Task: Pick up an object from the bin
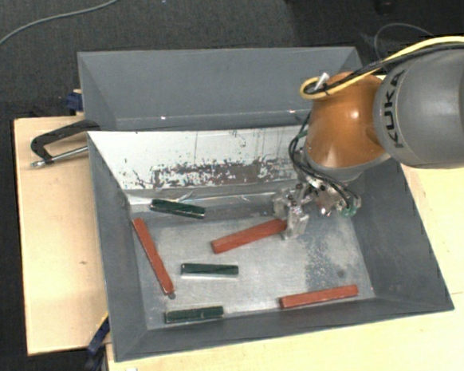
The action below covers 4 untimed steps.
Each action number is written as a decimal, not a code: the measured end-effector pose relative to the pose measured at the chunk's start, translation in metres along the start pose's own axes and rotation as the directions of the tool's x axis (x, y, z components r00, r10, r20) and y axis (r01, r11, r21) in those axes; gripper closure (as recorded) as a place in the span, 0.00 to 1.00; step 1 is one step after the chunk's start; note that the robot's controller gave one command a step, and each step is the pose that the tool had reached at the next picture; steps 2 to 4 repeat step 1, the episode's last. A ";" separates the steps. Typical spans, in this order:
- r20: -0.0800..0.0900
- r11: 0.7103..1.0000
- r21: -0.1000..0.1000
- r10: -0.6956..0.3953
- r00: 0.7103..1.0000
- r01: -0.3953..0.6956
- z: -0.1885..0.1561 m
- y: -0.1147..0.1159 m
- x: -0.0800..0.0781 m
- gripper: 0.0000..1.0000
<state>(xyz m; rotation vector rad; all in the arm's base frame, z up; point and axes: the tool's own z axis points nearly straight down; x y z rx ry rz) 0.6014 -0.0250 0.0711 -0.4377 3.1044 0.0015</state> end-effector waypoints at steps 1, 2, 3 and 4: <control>0.004 0.983 0.004 -0.186 0.983 0.186 -0.149 0.006 0.046 1.00; 0.004 0.983 0.004 -0.186 0.983 0.186 -0.149 0.006 0.046 1.00; 0.004 0.983 0.004 -0.186 0.983 0.186 -0.149 0.006 0.046 1.00; 0.004 0.983 0.004 -0.186 0.983 0.186 -0.149 0.006 0.046 1.00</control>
Offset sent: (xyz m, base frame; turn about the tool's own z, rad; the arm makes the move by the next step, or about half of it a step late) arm -0.0492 -0.0079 0.1448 -0.1887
